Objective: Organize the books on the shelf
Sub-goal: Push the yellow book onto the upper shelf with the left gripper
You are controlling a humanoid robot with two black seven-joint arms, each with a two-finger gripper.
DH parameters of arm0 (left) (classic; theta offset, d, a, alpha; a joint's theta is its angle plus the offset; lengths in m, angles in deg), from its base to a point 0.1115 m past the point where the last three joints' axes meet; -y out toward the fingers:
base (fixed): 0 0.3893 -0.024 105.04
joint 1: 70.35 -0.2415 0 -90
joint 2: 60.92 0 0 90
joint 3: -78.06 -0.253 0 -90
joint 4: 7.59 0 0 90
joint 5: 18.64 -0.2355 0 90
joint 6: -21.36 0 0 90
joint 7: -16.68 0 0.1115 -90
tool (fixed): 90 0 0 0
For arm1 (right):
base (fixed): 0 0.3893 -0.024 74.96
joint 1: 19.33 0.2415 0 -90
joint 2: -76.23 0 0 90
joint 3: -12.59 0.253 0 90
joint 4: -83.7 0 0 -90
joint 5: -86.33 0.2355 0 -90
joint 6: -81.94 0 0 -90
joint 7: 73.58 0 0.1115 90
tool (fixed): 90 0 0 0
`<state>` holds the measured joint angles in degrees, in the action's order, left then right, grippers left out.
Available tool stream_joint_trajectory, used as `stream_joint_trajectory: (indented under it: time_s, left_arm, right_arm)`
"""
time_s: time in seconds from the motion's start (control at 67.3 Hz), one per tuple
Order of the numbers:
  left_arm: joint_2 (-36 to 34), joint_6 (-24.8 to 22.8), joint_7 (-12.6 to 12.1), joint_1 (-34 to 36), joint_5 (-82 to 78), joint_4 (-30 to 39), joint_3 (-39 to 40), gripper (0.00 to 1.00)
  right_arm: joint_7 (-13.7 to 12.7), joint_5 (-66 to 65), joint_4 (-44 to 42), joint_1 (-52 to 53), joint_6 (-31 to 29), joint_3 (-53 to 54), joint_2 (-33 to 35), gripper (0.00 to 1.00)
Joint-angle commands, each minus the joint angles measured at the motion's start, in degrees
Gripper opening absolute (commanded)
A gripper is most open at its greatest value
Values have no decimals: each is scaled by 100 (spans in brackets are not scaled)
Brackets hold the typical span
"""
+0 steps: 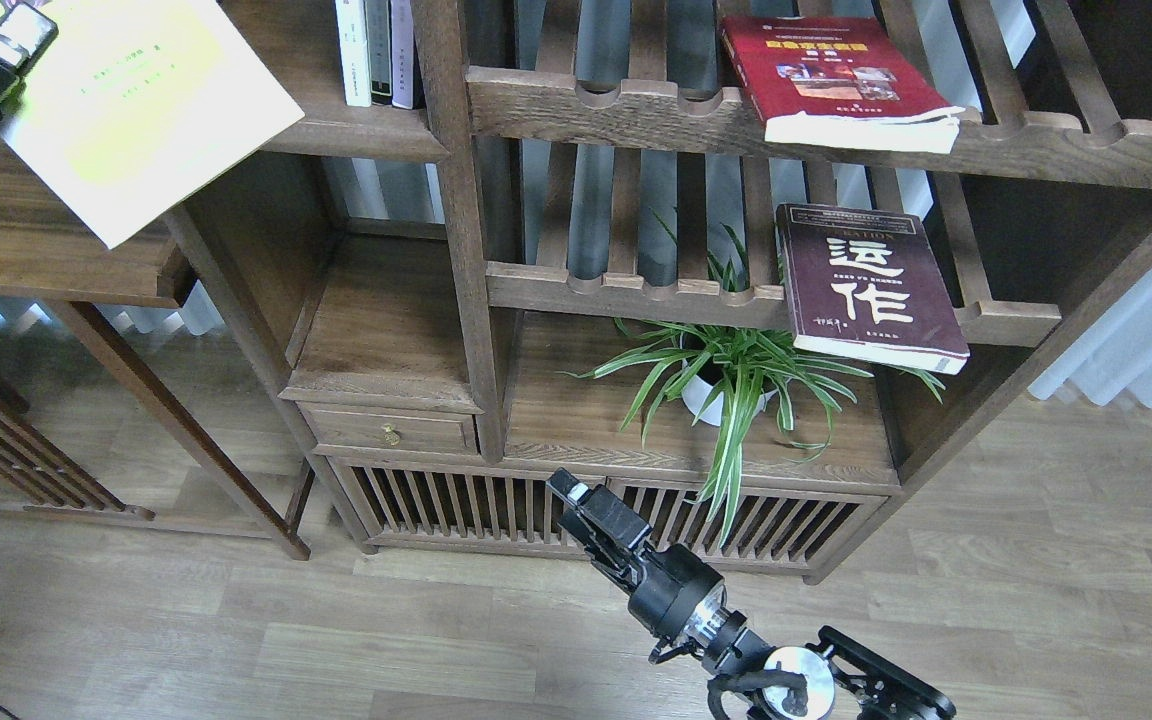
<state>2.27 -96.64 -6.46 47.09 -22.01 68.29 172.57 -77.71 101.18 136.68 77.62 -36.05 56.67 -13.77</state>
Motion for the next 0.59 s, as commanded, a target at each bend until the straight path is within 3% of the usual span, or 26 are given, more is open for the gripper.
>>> stream_joint_trajectory:
  time_s: [0.0, 0.327, 0.58]
  left_arm:
    - [-18, 0, -15, 174, -523, -135, 94, 10]
    - [52, 0, 20, 1052, -2096, -223, -2, 7]
    - [369, 0, 91, 1299, -2632, -267, -99, 5]
  right_arm:
    - [0, 0, -7, 8, 0, -5, 0, 97]
    - [8, 18, 2, 26, 0, -5, 0, 98]
    - [8, 18, 11, 105, 0, -22, 0, 98]
